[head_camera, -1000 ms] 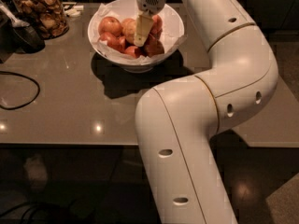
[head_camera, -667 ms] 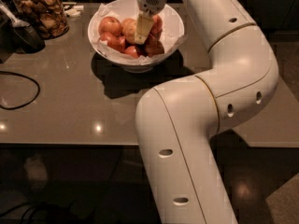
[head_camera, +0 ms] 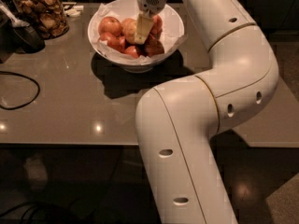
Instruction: Pick apple from white bowl
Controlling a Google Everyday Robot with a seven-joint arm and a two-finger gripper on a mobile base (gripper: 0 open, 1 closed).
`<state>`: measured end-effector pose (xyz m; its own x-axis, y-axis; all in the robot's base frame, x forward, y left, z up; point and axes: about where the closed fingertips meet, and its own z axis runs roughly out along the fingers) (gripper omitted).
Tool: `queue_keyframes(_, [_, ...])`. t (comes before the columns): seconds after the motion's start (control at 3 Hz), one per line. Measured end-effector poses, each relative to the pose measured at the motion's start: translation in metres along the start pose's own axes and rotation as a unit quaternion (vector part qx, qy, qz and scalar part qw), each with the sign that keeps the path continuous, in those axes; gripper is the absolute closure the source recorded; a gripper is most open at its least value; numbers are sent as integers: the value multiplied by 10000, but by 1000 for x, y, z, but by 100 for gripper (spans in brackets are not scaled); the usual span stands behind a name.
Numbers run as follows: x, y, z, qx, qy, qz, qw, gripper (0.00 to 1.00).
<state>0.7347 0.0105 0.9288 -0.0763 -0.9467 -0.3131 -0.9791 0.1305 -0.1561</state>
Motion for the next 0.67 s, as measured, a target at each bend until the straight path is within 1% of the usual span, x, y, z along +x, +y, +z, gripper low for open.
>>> queue_keyframes(0.33, [-8, -8, -11, 265, -131, -11, 9996, 100])
queue_keyframes(0.67, [-17, -8, -46, 600, -161, -4, 9981, 100])
